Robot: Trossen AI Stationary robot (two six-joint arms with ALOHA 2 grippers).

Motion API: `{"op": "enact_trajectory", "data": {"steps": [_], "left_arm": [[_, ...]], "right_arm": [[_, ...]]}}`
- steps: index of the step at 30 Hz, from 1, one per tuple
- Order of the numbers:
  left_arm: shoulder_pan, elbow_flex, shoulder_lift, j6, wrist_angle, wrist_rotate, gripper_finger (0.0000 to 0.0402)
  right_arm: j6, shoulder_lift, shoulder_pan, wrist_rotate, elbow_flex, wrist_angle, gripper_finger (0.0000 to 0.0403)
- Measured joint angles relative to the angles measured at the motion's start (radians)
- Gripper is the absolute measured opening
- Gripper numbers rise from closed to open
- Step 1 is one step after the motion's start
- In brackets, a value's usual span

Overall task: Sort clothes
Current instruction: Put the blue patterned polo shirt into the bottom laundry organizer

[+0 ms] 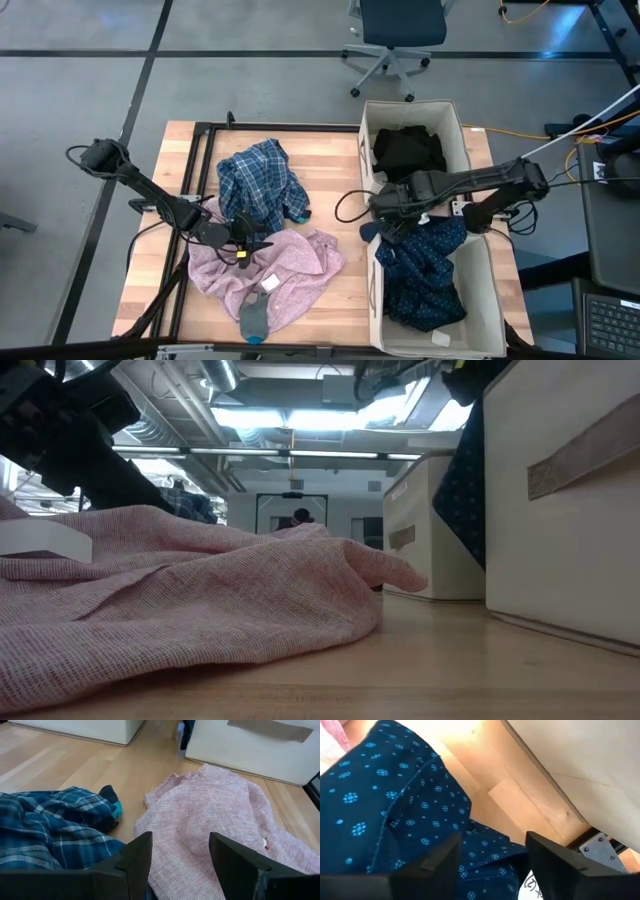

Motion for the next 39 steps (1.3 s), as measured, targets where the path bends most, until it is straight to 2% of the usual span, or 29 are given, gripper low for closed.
{"op": "enact_trajectory", "data": {"steps": [3, 8, 10, 14, 19, 24, 28, 31, 35, 39], "left_arm": [[0.000, 0.000, 0.000, 0.000, 0.001, 0.000, 0.0186], [0.000, 0.000, 0.000, -0.003, 0.002, -0.001, 0.0186], [0.000, 0.000, 0.000, -0.036, 0.003, -0.001, 0.0186], [0.000, 0.000, -0.006, -0.054, 0.007, -0.001, 0.0186], [0.000, 0.000, -0.007, -0.079, 0.007, -0.001, 0.0186], [0.000, 0.000, -0.007, -0.095, 0.016, -0.001, 0.0186], [0.000, 0.000, -0.007, -0.077, 0.039, -0.001, 0.0186], [0.000, 0.000, -0.007, -0.060, 0.036, -0.001, 0.0186], [0.002, 0.000, -0.007, -0.040, 0.042, -0.001, 0.0186], [0.009, 0.000, -0.007, -0.031, 0.054, -0.001, 0.0186]], "right_arm": [[-0.003, 0.000, 0.001, -0.001, 0.008, -0.002, 0.0181], [-0.014, -0.006, 0.002, 0.011, 0.072, -0.041, 0.0043], [-0.022, -0.009, 0.009, 0.022, 0.111, -0.061, 0.0012], [0.000, -0.013, 0.045, 0.027, 0.227, -0.077, 0.0024], [0.059, -0.014, 0.157, 0.019, 0.404, -0.077, 0.0004], [0.281, -0.014, 0.331, 0.038, 0.535, -0.075, 0.0011], [0.398, -0.011, 0.467, 0.241, 0.535, -0.076, 0.0004], [0.405, 0.006, 0.518, 0.353, 0.496, -0.078, 0.0006], [0.390, 0.014, 0.497, 0.388, 0.431, -0.078, 0.0039], [0.323, 0.012, 0.435, 0.375, 0.366, -0.077, 0.0109]]}}
